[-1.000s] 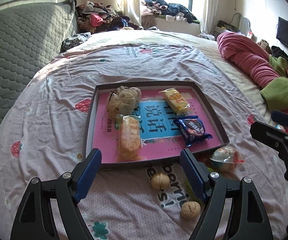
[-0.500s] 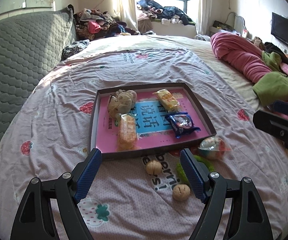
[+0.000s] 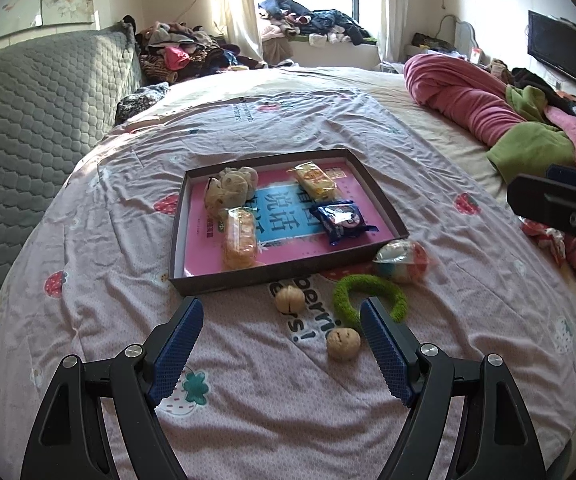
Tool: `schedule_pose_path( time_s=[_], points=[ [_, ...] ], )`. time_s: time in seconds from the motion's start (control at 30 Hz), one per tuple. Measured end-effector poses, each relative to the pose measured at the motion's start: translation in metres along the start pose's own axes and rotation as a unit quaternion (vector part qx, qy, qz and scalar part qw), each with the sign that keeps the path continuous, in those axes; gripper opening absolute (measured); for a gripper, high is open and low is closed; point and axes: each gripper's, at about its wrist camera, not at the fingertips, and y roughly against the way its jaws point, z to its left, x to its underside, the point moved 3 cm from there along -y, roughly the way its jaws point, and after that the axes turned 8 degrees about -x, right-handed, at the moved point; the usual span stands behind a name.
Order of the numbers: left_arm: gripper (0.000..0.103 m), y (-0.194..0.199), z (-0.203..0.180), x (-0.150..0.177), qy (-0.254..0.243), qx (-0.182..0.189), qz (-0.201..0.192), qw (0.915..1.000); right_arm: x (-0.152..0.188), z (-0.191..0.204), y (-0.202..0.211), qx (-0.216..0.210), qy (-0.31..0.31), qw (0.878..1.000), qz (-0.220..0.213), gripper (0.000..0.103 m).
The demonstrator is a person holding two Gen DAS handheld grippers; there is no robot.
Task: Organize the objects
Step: 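Pull both open tools back from the tray toward the walnut and plastic bag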
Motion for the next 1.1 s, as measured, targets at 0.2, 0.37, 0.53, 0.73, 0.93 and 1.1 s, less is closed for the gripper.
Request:
schedule_pose_path(
  time_s=[0.2, 0.37, 0.53, 0.73, 0.93, 1.1],
  points=[
    [0.082, 0.004, -0.009, 0.015, -0.006, 0.008, 0.003, 0.9999, 0.01, -0.002, 0.005, 0.004, 0.001, 1.0, 0.004, 0.093],
    [0.082, 0.005, -0.016, 0.026, -0.011, 0.016, 0.005, 0.9998, 0.02, -0.005, 0.006, 0.008, 0.002, 1.0, 0.01, 0.093],
    [0.082, 0.006, -0.022, 0.035, -0.017, 0.019, 0.005, 0.9997, 0.029, -0.008, 0.005, 0.011, 0.001, 1.0, 0.018, 0.093],
    [0.082, 0.003, -0.028, 0.044, -0.023, 0.019, 0.009, 0.9995, 0.038, -0.01, 0.001, 0.013, 0.0, 1.0, 0.024, 0.093],
    [0.082, -0.002, -0.03, 0.05, -0.026, 0.024, 0.011, 0.9993, 0.046, -0.014, -0.007, 0.017, 0.001, 0.999, 0.035, 0.093],
    [0.082, -0.01, -0.034, 0.056, -0.031, 0.029, 0.015, 0.999, 0.051, -0.016, -0.014, 0.016, 0.0, 0.999, 0.042, 0.093]
  ],
)
